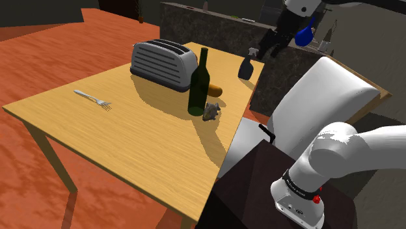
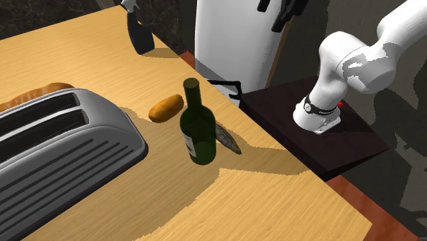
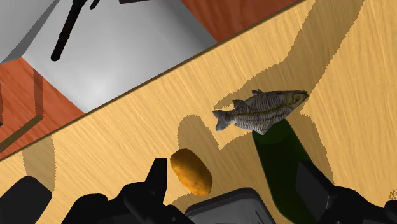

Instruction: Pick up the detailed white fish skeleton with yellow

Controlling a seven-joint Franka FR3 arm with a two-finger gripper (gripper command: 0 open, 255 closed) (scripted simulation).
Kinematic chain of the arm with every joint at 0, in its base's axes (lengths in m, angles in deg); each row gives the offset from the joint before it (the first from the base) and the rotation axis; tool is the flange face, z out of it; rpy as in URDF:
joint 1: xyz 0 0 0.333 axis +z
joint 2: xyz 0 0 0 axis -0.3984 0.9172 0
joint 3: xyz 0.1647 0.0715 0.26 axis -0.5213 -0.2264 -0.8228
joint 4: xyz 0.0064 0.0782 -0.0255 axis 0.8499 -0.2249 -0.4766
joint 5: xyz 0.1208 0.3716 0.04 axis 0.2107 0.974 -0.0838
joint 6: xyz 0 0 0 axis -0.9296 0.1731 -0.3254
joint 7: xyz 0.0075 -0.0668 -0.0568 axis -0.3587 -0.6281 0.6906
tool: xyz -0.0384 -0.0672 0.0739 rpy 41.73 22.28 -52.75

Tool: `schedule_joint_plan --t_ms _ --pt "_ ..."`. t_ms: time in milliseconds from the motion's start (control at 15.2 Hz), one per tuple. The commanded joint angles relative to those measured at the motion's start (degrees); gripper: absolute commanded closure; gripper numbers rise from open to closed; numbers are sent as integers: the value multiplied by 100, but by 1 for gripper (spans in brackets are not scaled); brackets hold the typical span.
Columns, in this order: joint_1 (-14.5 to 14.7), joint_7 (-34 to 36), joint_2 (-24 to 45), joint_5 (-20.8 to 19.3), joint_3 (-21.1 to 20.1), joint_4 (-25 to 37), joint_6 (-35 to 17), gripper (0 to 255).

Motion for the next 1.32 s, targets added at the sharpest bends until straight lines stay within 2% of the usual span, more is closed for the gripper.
schedule_joint_plan --t_ms 0,660,1254 --pt "0 0 0 0 0 0 0 0" --pt "-151 646 565 101 -93 -1521 -2392 0" --pt "-289 1238 2045 161 -224 -2092 -4719 0"
